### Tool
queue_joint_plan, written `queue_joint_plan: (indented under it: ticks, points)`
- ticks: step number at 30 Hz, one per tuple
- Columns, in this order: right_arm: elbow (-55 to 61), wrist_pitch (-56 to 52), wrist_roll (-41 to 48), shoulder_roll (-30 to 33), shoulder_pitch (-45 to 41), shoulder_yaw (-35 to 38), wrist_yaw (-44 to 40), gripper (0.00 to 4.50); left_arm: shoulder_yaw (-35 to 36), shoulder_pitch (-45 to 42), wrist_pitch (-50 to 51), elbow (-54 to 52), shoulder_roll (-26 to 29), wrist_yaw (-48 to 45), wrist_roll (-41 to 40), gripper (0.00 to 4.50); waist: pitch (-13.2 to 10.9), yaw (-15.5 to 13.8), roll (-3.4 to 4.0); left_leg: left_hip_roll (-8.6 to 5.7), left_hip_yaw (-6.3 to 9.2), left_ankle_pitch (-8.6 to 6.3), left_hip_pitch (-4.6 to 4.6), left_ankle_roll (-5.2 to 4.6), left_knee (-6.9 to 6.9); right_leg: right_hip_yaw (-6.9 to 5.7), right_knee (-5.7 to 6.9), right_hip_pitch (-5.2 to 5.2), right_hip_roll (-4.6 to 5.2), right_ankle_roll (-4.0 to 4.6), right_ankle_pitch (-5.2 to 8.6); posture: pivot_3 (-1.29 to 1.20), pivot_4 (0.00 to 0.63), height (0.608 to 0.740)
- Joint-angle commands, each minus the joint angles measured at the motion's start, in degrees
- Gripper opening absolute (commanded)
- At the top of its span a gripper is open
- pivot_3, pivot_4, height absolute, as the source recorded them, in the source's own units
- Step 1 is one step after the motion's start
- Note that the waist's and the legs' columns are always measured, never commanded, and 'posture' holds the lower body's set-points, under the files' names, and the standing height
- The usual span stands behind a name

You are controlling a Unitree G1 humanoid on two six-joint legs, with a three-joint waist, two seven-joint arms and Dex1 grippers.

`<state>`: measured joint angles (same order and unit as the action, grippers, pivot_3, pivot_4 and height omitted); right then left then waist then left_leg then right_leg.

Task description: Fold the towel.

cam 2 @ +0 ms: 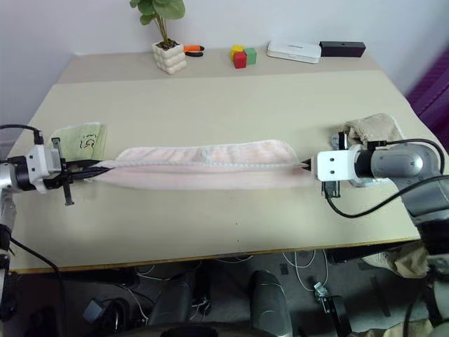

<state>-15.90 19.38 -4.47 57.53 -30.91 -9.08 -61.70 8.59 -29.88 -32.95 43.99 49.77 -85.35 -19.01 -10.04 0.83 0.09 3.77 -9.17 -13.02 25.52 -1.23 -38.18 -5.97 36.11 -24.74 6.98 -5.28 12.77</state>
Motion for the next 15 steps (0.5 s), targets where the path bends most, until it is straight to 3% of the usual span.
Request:
queue_joint_plan:
  ticks: [1, 15]
  points:
    - [-6.4, 2.2, -4.0, -1.5, -3.9, -1.0, 2.2, 0.02, 0.8, -2.9, -2.7, 5.5, 0.4, 2.7, 2.4, 0.00, 0.0, 0.0, -0.01, 0.00, -0.01, 0.00, 0.00, 0.00, 0.00, 0.00, 0.01, -0.01, 0.00, 0.00, 0.00, 0.00, 0.150, 0.740]
    - [-27.9, 9.9, -15.6, -10.0, -18.5, -6.5, 16.3, 0.02, -1.1, -11.8, -6.3, 19.1, -3.6, 13.5, 9.9, 0.00, 0.0, 0.2, -0.01, -0.03, -0.04, 0.04, 0.00, 0.04, 0.01, 0.00, 0.05, 0.00, -0.02, -0.01, -0.01, 0.00, 0.150, 0.740]
